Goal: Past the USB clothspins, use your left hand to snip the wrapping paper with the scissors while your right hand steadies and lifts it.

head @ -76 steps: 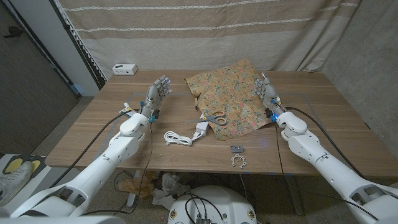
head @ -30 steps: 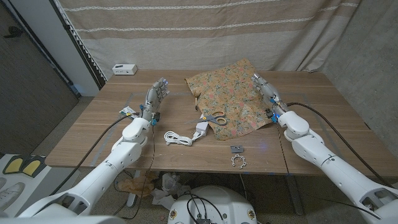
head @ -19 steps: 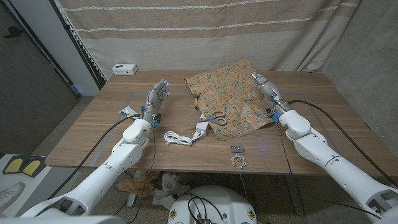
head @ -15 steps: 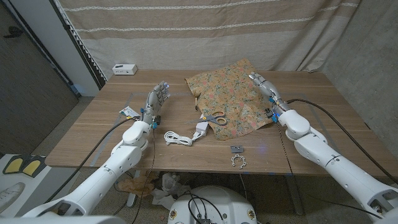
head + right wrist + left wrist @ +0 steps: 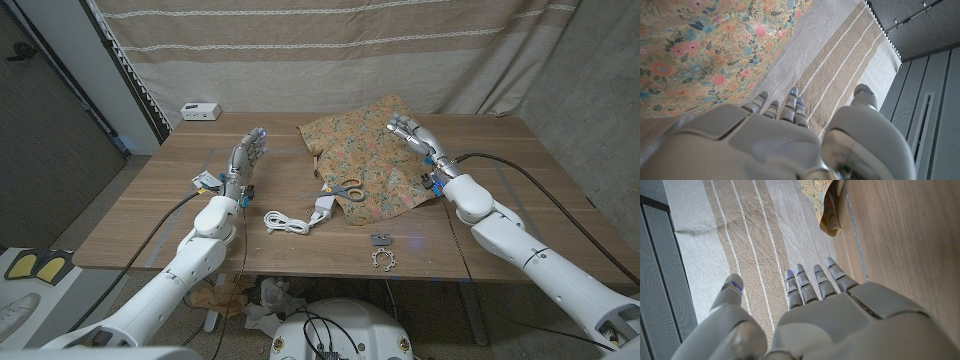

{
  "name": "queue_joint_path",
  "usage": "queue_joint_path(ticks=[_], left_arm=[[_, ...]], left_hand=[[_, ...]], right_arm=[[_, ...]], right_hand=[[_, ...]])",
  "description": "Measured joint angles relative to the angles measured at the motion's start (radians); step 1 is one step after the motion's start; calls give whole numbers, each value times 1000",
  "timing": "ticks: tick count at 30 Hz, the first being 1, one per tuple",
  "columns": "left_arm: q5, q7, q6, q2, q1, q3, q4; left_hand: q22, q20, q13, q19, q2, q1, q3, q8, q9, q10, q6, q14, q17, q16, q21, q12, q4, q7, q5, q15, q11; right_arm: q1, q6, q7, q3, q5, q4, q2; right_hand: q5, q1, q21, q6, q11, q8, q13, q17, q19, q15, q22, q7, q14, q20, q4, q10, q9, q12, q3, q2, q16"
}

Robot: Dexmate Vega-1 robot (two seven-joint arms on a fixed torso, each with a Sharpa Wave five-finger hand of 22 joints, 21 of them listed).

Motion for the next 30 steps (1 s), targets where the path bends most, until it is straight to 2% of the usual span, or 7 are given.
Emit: queue_joint_path(ticks=[4,6,10,14,20,30], left_arm=[[5,12,-4,3,7,-6,-13],[7,19,-4,6,11,-9,-19],[11,32,-2,9,17,-13,-29],[12,41,7,20,29,-23,-53],[12,45,17,31,35,-30,-67],[8,44,26,38,38,-36,-71]], left_hand=[[0,0,0,0,0,0,0,-1,0,-4,-1,0,0,-2,-4,-1,0,1,0,0,4],[0,-4,0,4,0,0,0,-5,0,-4,-4,0,0,-2,-4,-1,0,4,6,0,4],[0,-5,0,5,5,5,0,-9,0,-4,-8,0,0,-2,-7,-6,0,0,7,0,4],[0,-5,0,5,5,5,-4,-13,0,-4,-8,0,0,-9,-11,-8,-4,0,7,0,4],[5,-5,0,5,1,9,-7,-16,0,-4,-12,0,0,-10,-11,-8,-1,4,7,0,4],[5,-5,0,5,1,9,-7,-23,0,-4,-15,0,0,-10,-18,-18,-1,7,7,0,4]], right_arm=[[0,4,0,-7,-27,-12,-6],[1,5,0,-10,-36,-16,-8],[5,6,4,-18,-48,-22,-11],[9,6,16,-24,-72,-28,-13],[9,6,17,-28,-78,-48,-21],[-5,-21,18,-30,-157,-113,-54]], right_hand=[[10,14,0,51,-27,13,0,0,0,1,0,-24,14,0,-6,33,1,13,-2,1,0],[13,25,0,67,-35,17,0,0,0,-1,0,-26,16,0,-8,42,1,17,0,1,0],[17,34,8,102,-39,26,0,0,2,1,0,-39,25,27,-12,56,1,21,-4,3,0],[21,43,8,133,-37,32,0,0,5,-1,0,-49,27,31,-12,68,1,21,-4,4,0],[21,47,8,133,-32,32,0,0,5,1,0,-49,36,31,-12,74,1,21,-4,0,8],[27,68,8,126,-22,32,5,0,-4,-1,0,-43,37,40,-21,78,3,21,-4,3,8]])
